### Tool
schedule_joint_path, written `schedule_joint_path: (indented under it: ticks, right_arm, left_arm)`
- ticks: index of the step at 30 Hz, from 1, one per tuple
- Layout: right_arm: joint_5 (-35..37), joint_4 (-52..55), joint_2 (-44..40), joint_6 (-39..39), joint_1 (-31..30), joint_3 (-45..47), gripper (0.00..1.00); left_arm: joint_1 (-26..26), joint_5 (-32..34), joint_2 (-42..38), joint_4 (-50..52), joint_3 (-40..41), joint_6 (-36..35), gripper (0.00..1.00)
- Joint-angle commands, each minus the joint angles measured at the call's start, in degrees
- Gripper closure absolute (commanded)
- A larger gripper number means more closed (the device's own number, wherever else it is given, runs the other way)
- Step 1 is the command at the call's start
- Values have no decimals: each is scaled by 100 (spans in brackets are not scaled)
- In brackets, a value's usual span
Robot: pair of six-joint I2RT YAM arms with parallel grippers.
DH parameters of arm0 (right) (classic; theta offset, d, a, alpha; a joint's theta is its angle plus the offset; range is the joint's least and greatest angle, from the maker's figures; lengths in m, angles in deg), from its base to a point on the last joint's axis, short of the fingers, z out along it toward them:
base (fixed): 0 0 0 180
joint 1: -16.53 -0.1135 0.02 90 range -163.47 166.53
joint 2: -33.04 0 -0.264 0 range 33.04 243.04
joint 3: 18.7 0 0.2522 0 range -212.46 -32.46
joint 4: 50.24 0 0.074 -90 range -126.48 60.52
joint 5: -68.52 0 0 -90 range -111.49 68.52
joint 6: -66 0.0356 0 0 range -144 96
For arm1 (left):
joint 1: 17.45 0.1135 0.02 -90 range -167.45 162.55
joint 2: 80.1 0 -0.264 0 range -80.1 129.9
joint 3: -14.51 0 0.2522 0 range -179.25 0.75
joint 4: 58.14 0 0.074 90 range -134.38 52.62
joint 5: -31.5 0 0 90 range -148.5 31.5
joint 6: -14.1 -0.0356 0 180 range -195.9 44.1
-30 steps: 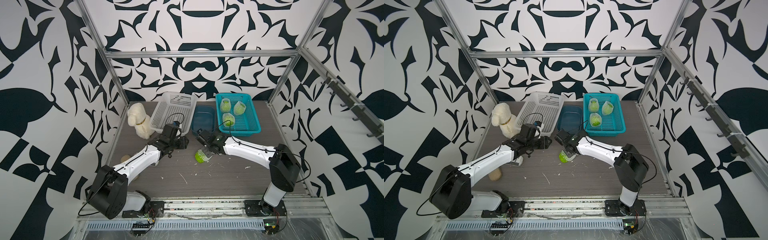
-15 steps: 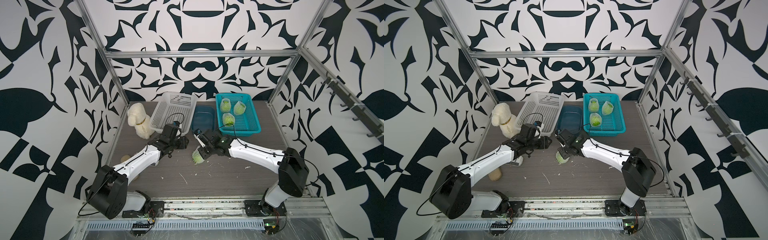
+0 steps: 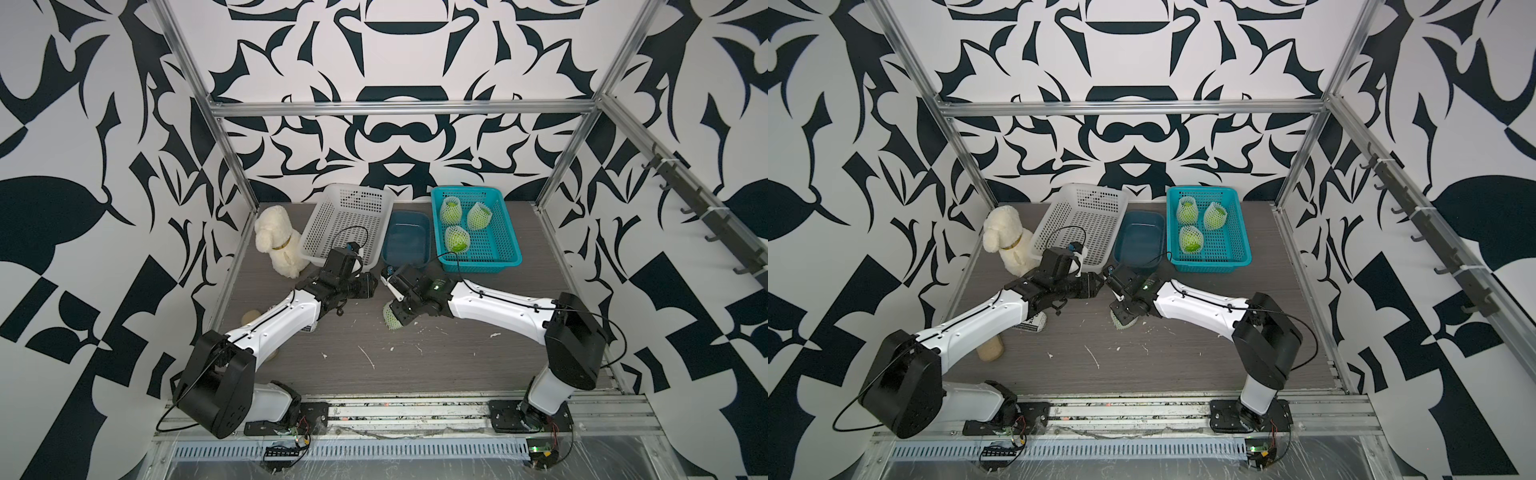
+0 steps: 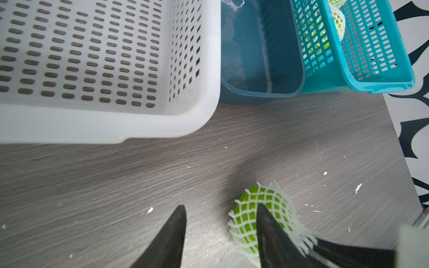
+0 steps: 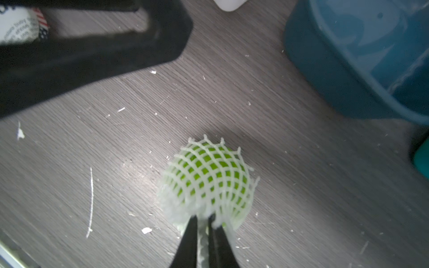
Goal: Sleeve custard apples in foam nets
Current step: Put on the foam net on the custard apple.
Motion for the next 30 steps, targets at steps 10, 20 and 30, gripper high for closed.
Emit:
schedule_joint_path:
  ticks: [10, 20, 30]
  right_arm:
    - [-130, -205, -523, 129, 1, -123, 41]
    - [-437, -540, -877, 333, 209, 137, 43]
    - [-352, -395, -1479, 445, 803, 648, 53]
  left_arm:
    - [-6, -681, -385, -213, 242, 4, 48]
    - [-227, -1309, -672, -368, 518, 2, 48]
    - [-797, -1292, -205, -331, 140, -136, 48]
